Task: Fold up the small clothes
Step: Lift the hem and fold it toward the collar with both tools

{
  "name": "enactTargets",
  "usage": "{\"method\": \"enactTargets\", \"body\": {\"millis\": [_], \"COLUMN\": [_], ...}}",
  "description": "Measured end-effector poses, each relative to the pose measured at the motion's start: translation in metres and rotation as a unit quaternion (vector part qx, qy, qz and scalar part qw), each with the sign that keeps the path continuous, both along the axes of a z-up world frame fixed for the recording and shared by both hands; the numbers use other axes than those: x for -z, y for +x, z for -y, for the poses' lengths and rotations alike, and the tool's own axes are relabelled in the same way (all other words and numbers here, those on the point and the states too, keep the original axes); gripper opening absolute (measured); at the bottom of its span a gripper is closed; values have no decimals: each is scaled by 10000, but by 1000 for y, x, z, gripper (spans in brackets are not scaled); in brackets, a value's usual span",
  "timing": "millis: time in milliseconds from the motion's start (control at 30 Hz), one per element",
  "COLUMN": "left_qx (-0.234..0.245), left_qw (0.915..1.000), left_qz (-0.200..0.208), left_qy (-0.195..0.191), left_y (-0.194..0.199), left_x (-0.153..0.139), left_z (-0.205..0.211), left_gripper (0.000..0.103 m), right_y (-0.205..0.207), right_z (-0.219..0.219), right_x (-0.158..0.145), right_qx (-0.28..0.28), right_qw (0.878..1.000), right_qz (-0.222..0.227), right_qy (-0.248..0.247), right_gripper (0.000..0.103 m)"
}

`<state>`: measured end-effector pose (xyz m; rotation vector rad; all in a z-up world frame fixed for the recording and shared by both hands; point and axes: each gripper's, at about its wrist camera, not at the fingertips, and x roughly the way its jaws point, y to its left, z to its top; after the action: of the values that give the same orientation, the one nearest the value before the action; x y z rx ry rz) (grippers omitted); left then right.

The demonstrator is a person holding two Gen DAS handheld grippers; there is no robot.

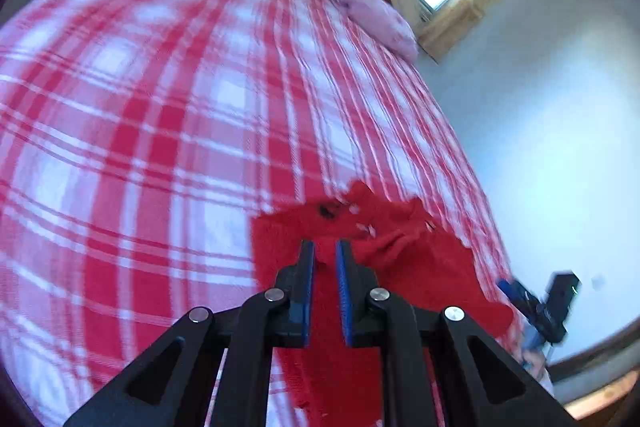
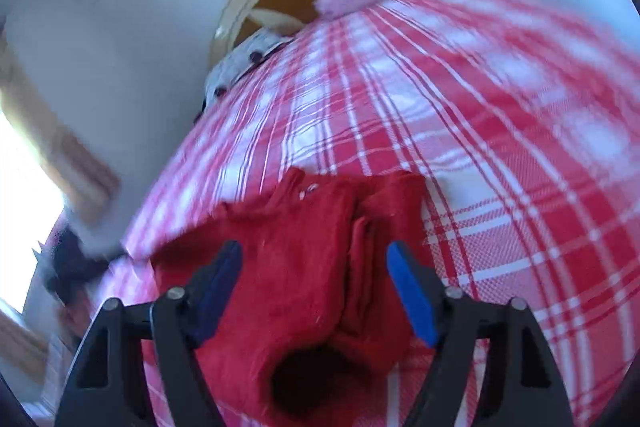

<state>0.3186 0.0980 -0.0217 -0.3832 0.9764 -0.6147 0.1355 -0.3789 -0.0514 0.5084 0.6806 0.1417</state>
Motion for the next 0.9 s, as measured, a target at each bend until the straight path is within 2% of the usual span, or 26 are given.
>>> {"method": "enactTargets", "body": {"millis": [67,133,300,400,433,567,667,767,800,833,900], "left_qx": [-39,207,580,710,779,924,935,942,945,958,1040], "left_qw": [9995,9983,9962,9944,9936,9922,9932,9931,9929,9925,9910], "left_qz": [115,45,-302,-693,-801,-818,-637,-652,-685,-734,-833], "left_qy": [299,540,570,357,187,-203,-279,-261,-224,-182,-98], "left_y": [-8,-25,-76,-93,-99,-112,-118,-116,-115,-114,-119], "left_x": [-2,3,37,63,70,69,63,67,69,71,74], "left_z": [1,10,38,53,58,67,72,82,85,87,93], "left_gripper": [11,11,11,11,11,11,11,11,11,11,11], "right_y": [-5,-11,-40,-50,-52,-58,-57,-45,-39,-32,-29], "right_z": [-14,-23,-45,-51,-53,-58,-48,-31,-30,-33,-41], "right_x": [-2,2,21,36,39,37,30,34,39,45,49], "right_qx": [-225,-297,-394,-669,-744,-1262,-1159,-898,-901,-934,-957], "right_qw": [9992,9982,9926,9920,9917,9890,9922,9951,9943,9935,9922], "right_qz": [-5,-61,-244,-451,-490,-420,-222,-187,-283,-500,-794], "right_qy": [-345,-525,-1122,-974,-932,-649,-393,357,491,410,76], "right_gripper": [76,76,76,76,72,68,69,67,49,13,10]}}
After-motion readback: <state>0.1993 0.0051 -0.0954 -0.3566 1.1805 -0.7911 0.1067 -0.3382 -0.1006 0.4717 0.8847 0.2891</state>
